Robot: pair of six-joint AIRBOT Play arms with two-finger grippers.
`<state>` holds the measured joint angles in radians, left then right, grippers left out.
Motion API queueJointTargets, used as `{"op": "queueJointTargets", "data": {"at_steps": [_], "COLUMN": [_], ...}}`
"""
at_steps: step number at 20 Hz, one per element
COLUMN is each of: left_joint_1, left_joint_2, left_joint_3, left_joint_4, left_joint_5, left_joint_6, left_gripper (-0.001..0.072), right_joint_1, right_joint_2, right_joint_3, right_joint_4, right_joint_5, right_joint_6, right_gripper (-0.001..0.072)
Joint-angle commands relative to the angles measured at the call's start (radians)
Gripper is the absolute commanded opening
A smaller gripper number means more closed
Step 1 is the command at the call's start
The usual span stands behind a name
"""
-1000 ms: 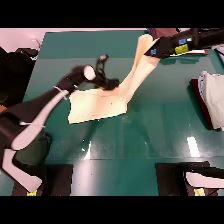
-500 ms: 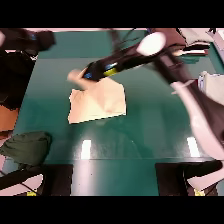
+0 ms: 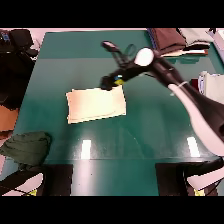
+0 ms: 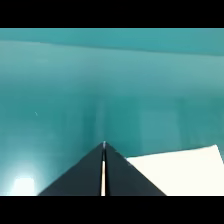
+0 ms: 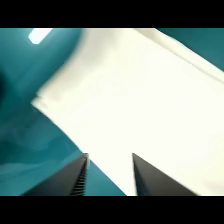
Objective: Fold the shirts.
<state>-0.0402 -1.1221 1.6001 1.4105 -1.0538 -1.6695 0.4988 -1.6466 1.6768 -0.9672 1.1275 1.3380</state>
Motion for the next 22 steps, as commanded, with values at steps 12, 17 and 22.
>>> {"op": "queueJointTargets", "data": {"at_steps": [12,17,22], "left_joint_1": [-0.142,-0.151,-0.292], "left_joint_2": [-0.010,-0.010,-0.010], "left_joint_3": [-0.109,-0.109,-0.109], "left_joint_4": [-0.051,-0.094,-0.071], "left_joint_5": [0.124,0.130,0.139], "left_joint_6": [0.029,0.029,0.029], "left_gripper": [0.0021,0.0020,0.0021], "right_joint_1": [-0.235,-0.139,-0.180], "right_joint_2": [-0.131,-0.210,-0.157], "right_joint_3": [-0.448,-0.348,-0.168], "right_joint_4": [0.517,0.547,0.428], "right_joint_5": [-0.171,-0.204,-0.212], "right_joint_6": [-0.134,-0.197,-0.219], "right_gripper": [0.0584,0.0246,0.0012]}}
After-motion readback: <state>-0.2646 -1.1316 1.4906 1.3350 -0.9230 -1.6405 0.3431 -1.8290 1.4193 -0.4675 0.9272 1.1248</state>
